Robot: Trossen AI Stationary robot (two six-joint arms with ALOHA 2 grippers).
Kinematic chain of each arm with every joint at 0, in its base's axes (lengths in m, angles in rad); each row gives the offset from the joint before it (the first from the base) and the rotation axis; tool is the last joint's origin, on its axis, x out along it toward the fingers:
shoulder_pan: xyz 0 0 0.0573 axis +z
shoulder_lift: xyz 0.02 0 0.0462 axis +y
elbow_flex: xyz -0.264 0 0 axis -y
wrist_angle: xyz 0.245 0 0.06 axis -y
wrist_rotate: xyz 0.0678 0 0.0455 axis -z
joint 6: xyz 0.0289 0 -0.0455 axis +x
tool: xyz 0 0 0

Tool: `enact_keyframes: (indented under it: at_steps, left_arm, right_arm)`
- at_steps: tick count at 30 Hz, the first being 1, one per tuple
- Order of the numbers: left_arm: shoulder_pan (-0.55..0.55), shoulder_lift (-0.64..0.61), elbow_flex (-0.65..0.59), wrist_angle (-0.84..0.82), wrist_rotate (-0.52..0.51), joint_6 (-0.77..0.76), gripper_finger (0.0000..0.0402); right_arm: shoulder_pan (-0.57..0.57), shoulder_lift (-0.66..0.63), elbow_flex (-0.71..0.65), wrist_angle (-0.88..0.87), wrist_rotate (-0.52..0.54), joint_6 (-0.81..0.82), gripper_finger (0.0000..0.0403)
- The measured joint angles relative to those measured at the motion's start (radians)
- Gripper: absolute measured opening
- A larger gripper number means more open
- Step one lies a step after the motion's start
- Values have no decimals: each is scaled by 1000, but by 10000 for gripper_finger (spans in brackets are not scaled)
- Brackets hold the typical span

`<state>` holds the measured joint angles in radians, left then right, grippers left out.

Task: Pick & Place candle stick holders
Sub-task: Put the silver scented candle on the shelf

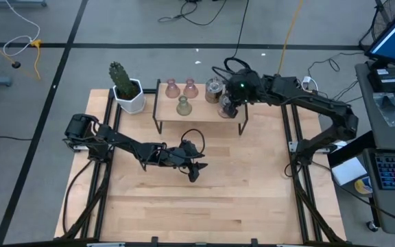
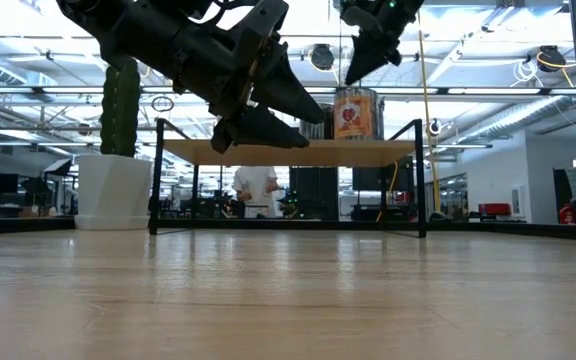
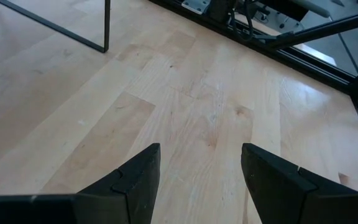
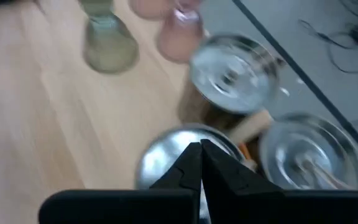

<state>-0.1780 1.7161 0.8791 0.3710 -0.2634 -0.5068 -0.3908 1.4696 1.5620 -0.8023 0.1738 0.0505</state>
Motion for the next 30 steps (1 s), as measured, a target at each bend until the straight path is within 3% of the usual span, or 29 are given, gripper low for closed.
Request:
enact_keyframes:
  at_steps: [7, 17, 30]
  left_arm:
    - [0, 0, 0, 0, 0, 0, 223]
    - [0, 0, 0, 0, 0, -17, 223]
    - [0, 0, 0, 0, 1, -23, 223]
  right_arm:
    - [-16, -9, -1, -140, 62, 0, 0]
    - [-15, -14, -82, -102, 63, 15, 0]
    - [-11, -48, -90, -48, 53, 22, 0]
